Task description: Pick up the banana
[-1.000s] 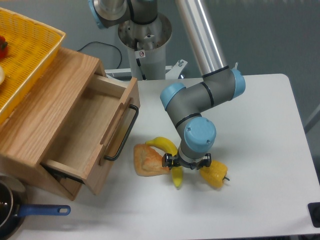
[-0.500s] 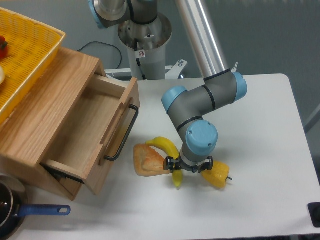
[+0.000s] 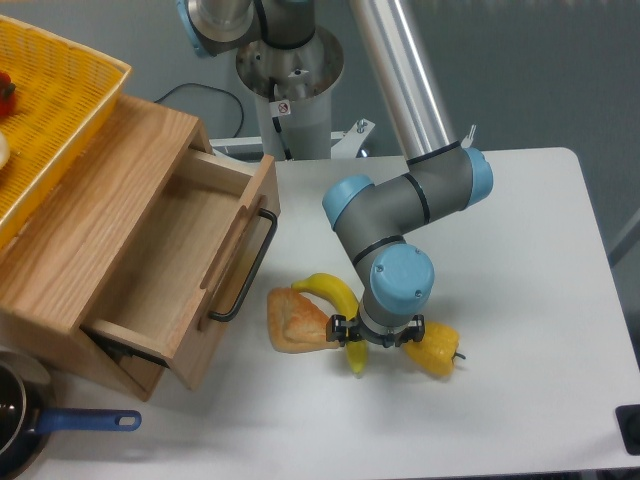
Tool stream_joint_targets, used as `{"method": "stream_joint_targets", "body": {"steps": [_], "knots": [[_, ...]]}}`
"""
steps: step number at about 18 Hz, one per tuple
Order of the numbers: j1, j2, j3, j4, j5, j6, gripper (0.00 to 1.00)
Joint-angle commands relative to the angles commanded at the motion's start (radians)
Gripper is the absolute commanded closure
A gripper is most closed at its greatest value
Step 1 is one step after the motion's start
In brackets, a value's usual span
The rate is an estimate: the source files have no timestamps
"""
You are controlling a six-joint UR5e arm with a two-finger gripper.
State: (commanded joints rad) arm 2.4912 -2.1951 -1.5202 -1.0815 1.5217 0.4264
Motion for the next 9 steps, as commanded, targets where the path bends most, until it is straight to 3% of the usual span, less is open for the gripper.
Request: {"method": "stream_joint_targets", "body": {"steps": [6, 9], "knots": [[-0.006, -0.002, -0.002, 0.0, 0.0, 0.0, 0.0], [-0.008, -0.002, -0.003, 0.0, 0.0, 0.0, 0.05]]}}
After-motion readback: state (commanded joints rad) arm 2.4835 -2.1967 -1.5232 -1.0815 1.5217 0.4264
